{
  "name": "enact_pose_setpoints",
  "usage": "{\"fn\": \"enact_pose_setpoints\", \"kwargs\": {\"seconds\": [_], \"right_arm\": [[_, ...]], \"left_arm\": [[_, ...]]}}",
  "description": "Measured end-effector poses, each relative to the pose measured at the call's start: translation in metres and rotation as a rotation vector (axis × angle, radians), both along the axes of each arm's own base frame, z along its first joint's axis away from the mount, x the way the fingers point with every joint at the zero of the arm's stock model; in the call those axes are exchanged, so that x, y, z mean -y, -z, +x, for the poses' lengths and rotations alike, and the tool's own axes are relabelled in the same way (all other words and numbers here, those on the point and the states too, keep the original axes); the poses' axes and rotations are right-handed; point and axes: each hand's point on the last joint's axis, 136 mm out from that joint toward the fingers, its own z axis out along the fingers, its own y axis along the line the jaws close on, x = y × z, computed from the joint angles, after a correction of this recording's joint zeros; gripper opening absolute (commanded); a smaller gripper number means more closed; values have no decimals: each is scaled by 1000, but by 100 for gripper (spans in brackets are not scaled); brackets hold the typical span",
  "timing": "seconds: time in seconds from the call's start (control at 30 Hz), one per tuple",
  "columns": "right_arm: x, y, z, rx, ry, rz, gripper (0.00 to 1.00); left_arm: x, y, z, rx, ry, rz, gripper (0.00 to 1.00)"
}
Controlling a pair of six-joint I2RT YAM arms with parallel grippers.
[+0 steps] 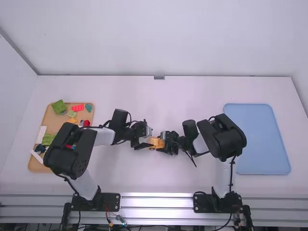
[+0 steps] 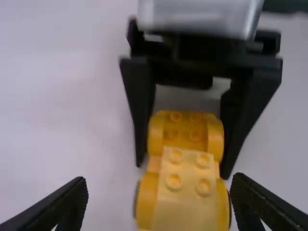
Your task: Assemble lego blocks to make yellow taxi
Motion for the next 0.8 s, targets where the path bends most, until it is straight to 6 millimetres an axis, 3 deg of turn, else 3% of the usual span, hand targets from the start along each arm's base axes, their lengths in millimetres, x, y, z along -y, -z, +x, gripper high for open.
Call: {"fn": "enact_pose_setpoints", "kwargs": {"seconds": [0.07, 0.1, 0.13, 0.2, 0.5, 0.8], "right_arm": [[0, 0, 0, 1, -1, 0, 54], [0, 0, 0, 1, -1, 0, 54], [0, 0, 0, 1, -1, 0, 54], [0, 0, 0, 0, -1, 0, 54], [0, 0, 0, 0, -1, 0, 53], [0, 0, -1, -2, -2, 0, 53]], "left_arm": [[1, -14, 2, 39, 2, -14, 61], [2, -19, 2, 45, 6, -24, 41], [2, -20, 1, 47, 10, -29, 31], [4, -22, -4, 28, 26, -46, 2], [4, -17, -6, 8, 25, -35, 2], [3, 9, -10, -64, 25, -22, 2]]}}
